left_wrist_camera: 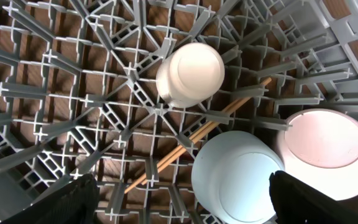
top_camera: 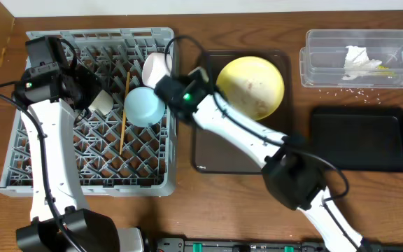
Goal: Sort waste into correct bins and load items into the dishwasher
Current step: 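Lift the plate with the right gripper over the black tray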
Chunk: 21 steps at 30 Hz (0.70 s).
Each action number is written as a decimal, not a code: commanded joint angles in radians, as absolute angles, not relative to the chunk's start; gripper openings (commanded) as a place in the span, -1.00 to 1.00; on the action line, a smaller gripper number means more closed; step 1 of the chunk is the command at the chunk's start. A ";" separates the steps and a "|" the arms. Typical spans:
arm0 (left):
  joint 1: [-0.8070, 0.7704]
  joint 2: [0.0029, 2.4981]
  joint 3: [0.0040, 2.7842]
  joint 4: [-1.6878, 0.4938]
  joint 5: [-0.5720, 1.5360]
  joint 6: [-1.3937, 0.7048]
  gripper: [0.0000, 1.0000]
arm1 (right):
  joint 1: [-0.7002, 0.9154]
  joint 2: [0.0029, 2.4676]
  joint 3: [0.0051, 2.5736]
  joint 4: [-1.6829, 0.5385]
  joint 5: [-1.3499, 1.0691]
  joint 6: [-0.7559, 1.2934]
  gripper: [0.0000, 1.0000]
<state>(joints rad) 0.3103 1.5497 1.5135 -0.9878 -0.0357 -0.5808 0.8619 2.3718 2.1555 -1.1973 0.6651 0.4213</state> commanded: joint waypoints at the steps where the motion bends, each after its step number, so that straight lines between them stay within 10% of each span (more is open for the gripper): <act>1: 0.313 1.549 1.513 -0.991 -0.041 -0.593 0.78 | 0.783 2.358 2.238 -1.248 0.733 0.543 -0.98; 21: 0.313 1.549 1.513 -0.991 -0.041 -0.593 0.78 | 0.326 2.358 2.486 -1.637 0.620 1.154 -0.97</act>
<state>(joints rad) 0.3103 1.5497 1.5135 -0.9878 -0.0357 -0.5808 0.3813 2.3718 2.4603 -1.6104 0.6426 0.9760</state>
